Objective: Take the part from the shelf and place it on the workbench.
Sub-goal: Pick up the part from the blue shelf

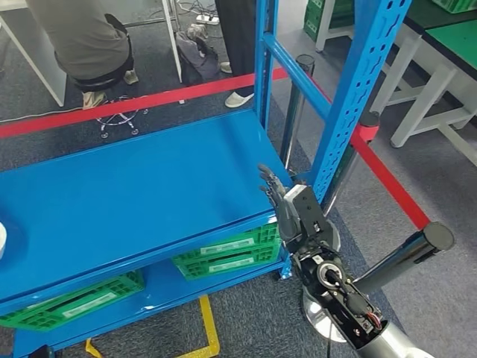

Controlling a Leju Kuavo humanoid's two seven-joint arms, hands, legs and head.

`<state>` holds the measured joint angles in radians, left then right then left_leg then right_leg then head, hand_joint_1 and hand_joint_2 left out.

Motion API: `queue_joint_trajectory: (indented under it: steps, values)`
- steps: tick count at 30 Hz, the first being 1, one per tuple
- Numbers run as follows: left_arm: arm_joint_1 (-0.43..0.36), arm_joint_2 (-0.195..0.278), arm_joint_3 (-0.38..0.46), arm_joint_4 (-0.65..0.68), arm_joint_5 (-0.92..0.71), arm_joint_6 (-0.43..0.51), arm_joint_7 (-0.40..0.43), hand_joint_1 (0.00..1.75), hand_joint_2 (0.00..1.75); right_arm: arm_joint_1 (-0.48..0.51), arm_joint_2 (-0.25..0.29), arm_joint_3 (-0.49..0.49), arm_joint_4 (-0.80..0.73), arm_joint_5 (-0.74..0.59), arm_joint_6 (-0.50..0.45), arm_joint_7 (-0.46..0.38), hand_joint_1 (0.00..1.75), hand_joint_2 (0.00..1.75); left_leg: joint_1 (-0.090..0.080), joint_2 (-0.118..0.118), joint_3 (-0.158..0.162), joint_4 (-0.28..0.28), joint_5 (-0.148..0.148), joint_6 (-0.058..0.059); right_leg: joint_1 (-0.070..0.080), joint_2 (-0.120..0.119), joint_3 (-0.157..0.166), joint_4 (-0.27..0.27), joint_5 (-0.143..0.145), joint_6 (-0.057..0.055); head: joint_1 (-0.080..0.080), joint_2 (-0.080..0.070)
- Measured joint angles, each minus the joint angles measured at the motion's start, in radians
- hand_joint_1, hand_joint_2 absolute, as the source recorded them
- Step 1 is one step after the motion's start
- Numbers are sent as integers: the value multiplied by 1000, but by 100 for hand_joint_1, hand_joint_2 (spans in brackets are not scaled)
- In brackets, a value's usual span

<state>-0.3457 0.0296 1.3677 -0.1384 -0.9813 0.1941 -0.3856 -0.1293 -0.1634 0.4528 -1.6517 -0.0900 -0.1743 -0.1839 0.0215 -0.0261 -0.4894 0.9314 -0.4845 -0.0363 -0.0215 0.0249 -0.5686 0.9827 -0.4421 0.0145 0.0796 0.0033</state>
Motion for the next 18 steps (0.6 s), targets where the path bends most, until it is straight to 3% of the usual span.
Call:
queue_joint_trajectory:
  steps: [2, 3, 5, 6, 7, 8, 10, 12, 14, 16, 18]
  values:
    - [0, 0, 0, 0, -2, 0, 0, 0, 0, -1, 0, -1, -4, 0, 2, 0, 0, 0, 2, 8, -15, 35, -21, -8, -1, -4, 4, -4, -1, -14, -3, 0]
    - [-1, 0, 0, 0, -3, 0, 0, 0, 0, -2, -1, -1, -7, 0, 3, 0, 0, 0, 2, 13, -40, 85, -45, -12, -2, -8, 6, -5, -2, -20, -4, 0]
    - [-2, 0, 0, 0, -4, 0, 0, 0, 0, -1, -1, -1, -9, 0, 5, 0, 0, 0, 1, 18, -125, 237, -102, -15, 3, -15, 7, -6, -5, -28, -7, 0]
    - [-1, 0, 0, 0, -5, 0, 0, 0, 0, 0, -1, 0, -9, 0, 5, 0, 0, 0, 1, 18, -164, 298, -117, -15, 6, -19, 7, -6, -6, -31, -8, 0]
    - [2, 0, 0, 0, -6, 0, 1, 0, 0, 1, -1, 0, -9, 0, 5, 1, 0, 0, 0, 18, -187, 325, -114, -13, 9, -22, 8, -6, -7, -32, -8, 0]
    - [4, 0, 0, 0, -6, 0, 2, 0, 0, 1, -1, 0, -9, 0, 5, 1, 0, 0, -1, 18, -186, 306, -87, -9, 11, -24, 10, -6, -8, -34, -8, 0]
    - [4, 1, 0, 0, -7, 0, 3, 0, 0, 1, -1, 0, -10, 0, 6, 2, 0, 0, -7, 26, -131, 167, -6, 6, 15, -28, 15, -6, -10, -34, -8, 0]
    - [1, 3, 0, 0, -7, 0, 3, 0, 0, 0, -1, 0, -11, 1, 6, 2, 0, 0, -19, 40, -80, 48, 42, 21, 18, -31, 17, -6, -12, -31, -8, 0]
    - [-2, 5, 0, 0, -8, 1, 3, 0, 0, 0, -1, 0, -13, 2, 8, 3, 0, 0, -27, 44, -71, 22, 46, 29, 18, -36, 16, -8, -12, -23, -8, 0]
    - [-1, 5, 0, 0, -8, 2, 3, 0, 0, 0, -1, 0, -16, 3, 9, 4, 0, 0, -23, 37, -66, 11, 52, 37, 19, -39, 17, -8, -17, -12, -7, 0]
    - [-2, 4, 1, 0, -9, 2, 3, 0, 0, -2, -2, -1, -19, 4, 11, 4, 0, 0, -15, 33, -58, 0, 58, 46, 20, -34, -6, 48, -54, -3, -2, 0]
